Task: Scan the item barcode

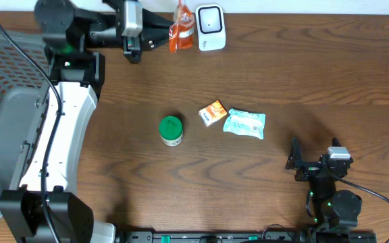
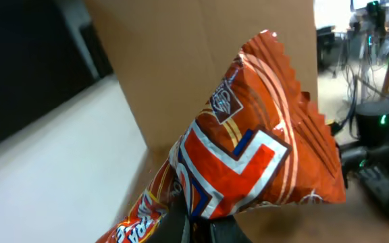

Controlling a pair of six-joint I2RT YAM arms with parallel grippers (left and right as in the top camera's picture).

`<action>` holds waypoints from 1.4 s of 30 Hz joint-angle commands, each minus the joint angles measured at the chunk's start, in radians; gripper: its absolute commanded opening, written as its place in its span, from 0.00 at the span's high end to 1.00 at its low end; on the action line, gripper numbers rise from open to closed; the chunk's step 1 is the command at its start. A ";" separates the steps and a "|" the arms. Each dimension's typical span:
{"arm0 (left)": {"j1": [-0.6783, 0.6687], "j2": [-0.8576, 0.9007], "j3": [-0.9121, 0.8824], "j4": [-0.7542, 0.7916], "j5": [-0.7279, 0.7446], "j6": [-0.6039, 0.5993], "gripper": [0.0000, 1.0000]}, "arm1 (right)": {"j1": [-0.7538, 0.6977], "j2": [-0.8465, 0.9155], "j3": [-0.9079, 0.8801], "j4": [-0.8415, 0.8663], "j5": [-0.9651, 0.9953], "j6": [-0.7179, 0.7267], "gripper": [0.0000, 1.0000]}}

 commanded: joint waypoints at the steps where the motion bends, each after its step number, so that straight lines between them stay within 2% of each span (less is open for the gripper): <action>1: 0.003 -0.011 0.008 -0.135 -0.124 -0.021 0.93 | -0.009 -0.002 0.003 -0.009 0.002 0.003 0.01; 10: -0.026 -0.011 0.008 -0.586 -0.662 -0.039 0.93 | -0.009 -0.002 0.003 -0.009 0.002 0.003 0.01; 14: -0.077 -0.011 0.008 -0.734 -0.929 0.030 0.93 | -0.009 -0.002 0.003 -0.009 0.002 0.003 0.01; 23: -0.265 0.000 0.009 -0.846 -1.332 0.233 0.93 | -0.009 -0.002 0.003 -0.009 0.002 0.003 0.01; 26: -0.296 0.037 0.022 -0.848 -1.370 0.269 0.93 | -0.009 -0.002 0.003 -0.009 0.002 0.003 0.01; 32: -0.296 0.183 0.137 -0.848 -1.373 0.268 0.93 | -0.009 -0.002 0.003 -0.009 0.002 0.003 0.01; 42: -0.298 0.555 0.581 -0.929 -1.389 0.287 0.93 | -0.009 -0.002 0.003 -0.009 0.002 0.003 0.01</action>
